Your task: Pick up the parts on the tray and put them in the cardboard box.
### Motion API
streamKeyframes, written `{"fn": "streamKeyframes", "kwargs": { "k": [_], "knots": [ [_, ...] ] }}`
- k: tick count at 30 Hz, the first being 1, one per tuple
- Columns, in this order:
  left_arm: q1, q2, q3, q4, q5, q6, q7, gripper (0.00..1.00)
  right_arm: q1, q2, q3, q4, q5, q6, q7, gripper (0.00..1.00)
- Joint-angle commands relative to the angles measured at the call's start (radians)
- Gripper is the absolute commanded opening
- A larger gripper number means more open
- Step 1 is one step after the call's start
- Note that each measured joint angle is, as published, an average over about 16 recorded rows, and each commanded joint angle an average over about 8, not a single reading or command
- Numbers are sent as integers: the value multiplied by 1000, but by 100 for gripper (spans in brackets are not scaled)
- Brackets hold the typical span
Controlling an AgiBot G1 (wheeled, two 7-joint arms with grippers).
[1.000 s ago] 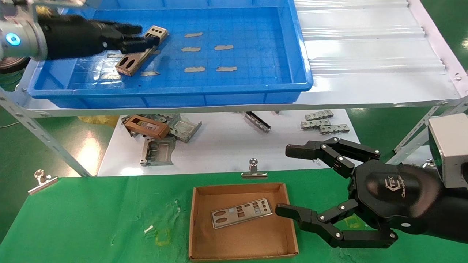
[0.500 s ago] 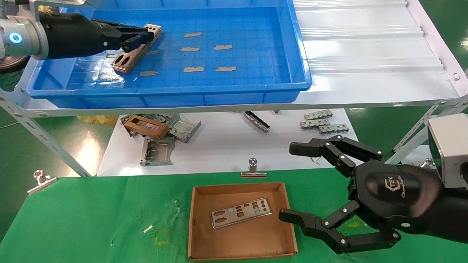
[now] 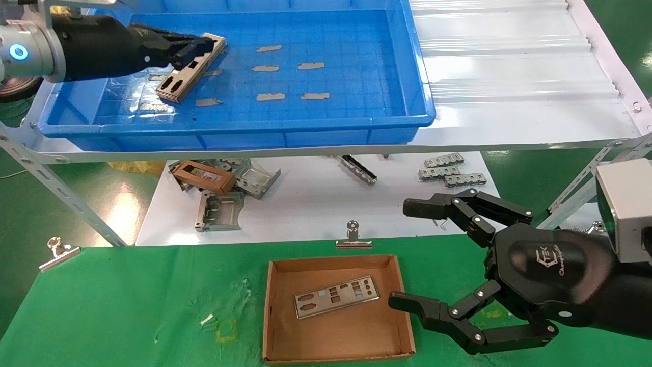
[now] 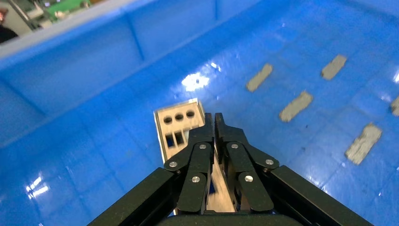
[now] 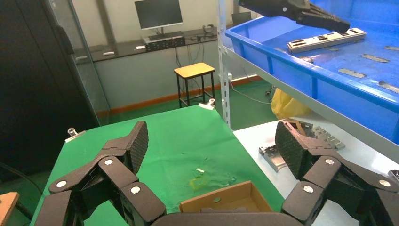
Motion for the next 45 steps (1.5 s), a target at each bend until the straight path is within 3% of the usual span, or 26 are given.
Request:
{"fn": "streamKeyframes", "kwargs": {
  "k": [1,15,28,30,35,38,42,45],
  "knots": [
    [1,-5,-7,-4,-10,5,9,100,0,0,0,0,0,0,0,100],
    [-32,-41,7,-10,11,28,51,100,0,0,0,0,0,0,0,100],
    [-2,10,13,30,19,-7,16,100,0,0,0,0,0,0,0,100],
    [2,15,12,32,18,-18,15,95,0,0,0,0,0,0,0,100],
    [1,12,8,30,12,-25,16,73,0,0,0,0,0,0,0,100],
    [-4,4,5,26,7,-20,18,77,0,0,0,0,0,0,0,100],
    [-9,-5,4,27,6,-16,17,98,0,0,0,0,0,0,0,100],
    [-14,-12,6,33,9,-20,9,100,0,0,0,0,0,0,0,100]
  ]
}}
